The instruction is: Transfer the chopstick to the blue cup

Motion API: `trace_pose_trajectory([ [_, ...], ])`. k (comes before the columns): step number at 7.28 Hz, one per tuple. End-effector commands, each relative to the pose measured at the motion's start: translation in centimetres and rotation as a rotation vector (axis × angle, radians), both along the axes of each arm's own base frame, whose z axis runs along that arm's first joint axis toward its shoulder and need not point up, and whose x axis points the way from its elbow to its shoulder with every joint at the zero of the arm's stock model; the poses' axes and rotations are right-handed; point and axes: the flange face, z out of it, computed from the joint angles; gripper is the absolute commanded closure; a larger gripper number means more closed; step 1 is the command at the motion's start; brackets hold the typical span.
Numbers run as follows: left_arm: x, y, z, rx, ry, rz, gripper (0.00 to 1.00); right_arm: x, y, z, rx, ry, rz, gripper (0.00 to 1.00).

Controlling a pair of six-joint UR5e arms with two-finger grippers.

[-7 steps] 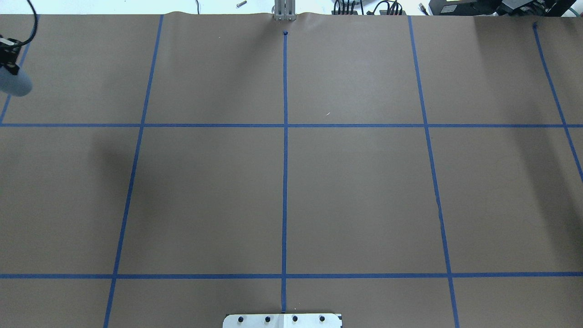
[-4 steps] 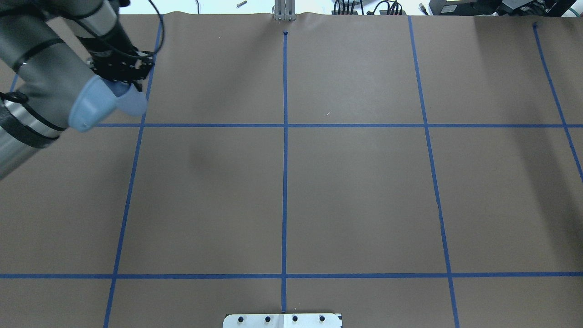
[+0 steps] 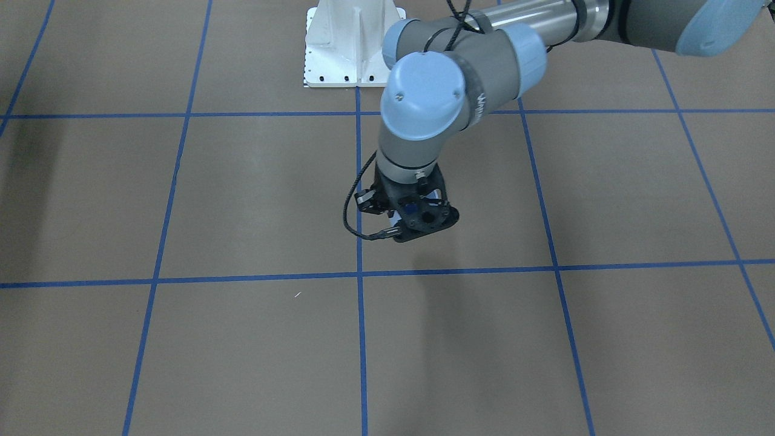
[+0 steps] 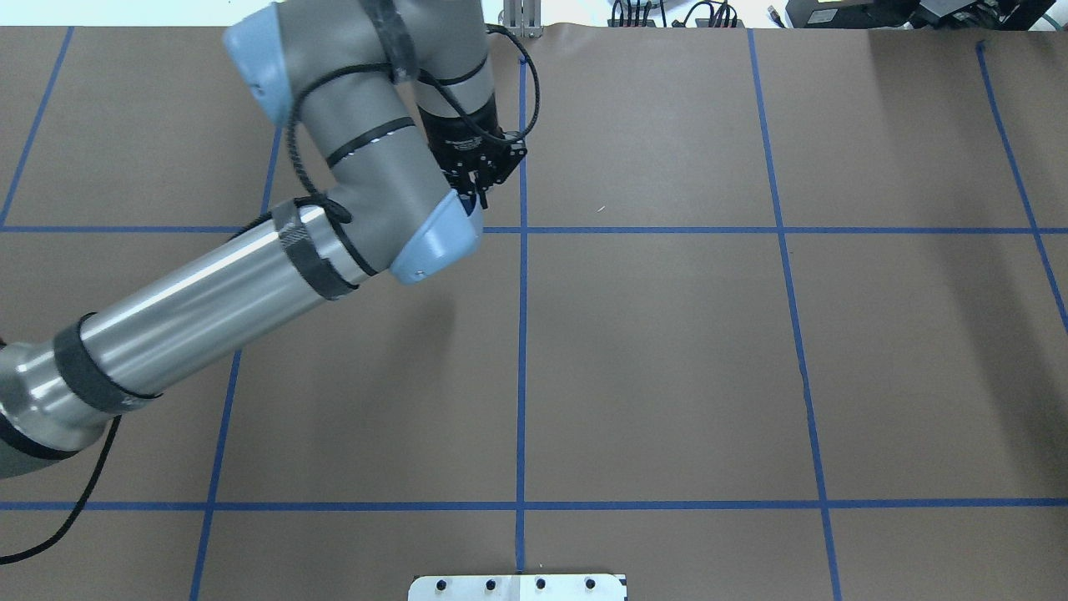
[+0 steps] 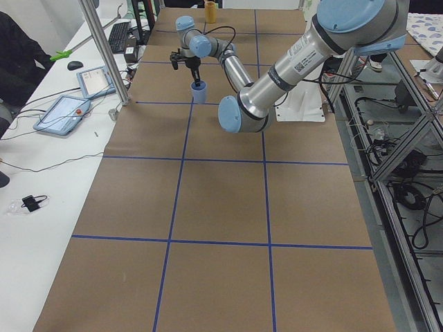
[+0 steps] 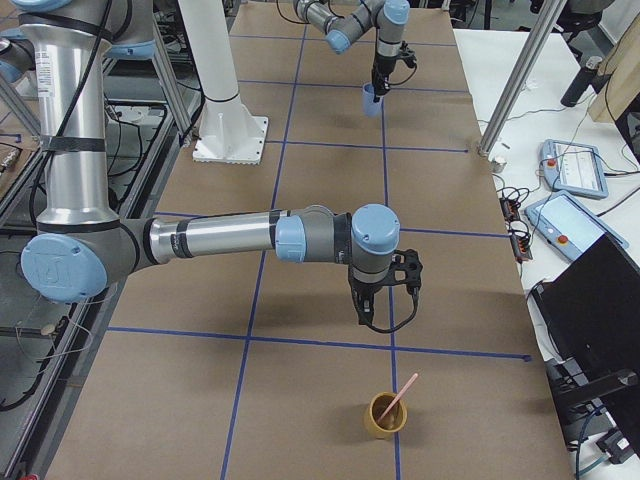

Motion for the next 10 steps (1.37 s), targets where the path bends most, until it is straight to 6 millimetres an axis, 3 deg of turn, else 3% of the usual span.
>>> trace_pose_trajectory([
  [1, 5.7, -0.1, 0.4, 0.029, -0.007, -0.007, 1.0, -0.6, 0.2, -0.7, 0.01, -0.005, -0.012, 0.0],
  [4, 7.2, 1.5, -0.1, 0.038, 0.005, 0.02, 1.0, -0.8, 0.1, -0.8, 0.014, -0.004, -0.015, 0.0],
  [6, 7.8, 2.1, 0.5, 0.04, 0.0, 0.036, 0.45, -0.8, 0.0, -0.9, 0.017, -0.002, -0.014, 0.0],
  [8, 7.8, 2.5, 0.0, 0.049, 0.01, 0.04, 0.3, -0.7, -0.1, -1.1, 0.022, -0.001, -0.016, 0.0],
  [9, 6.4, 2.9, -1.8, 0.072, 0.039, 0.034, 0.02, -0.7, -0.2, -1.2, 0.026, 0.004, -0.017, 0.0],
  [10, 4.5, 3.1, -3.1, 0.085, 0.066, 0.021, 0.02, -0.7, -0.1, -1.4, 0.03, 0.006, -0.016, 0.0],
])
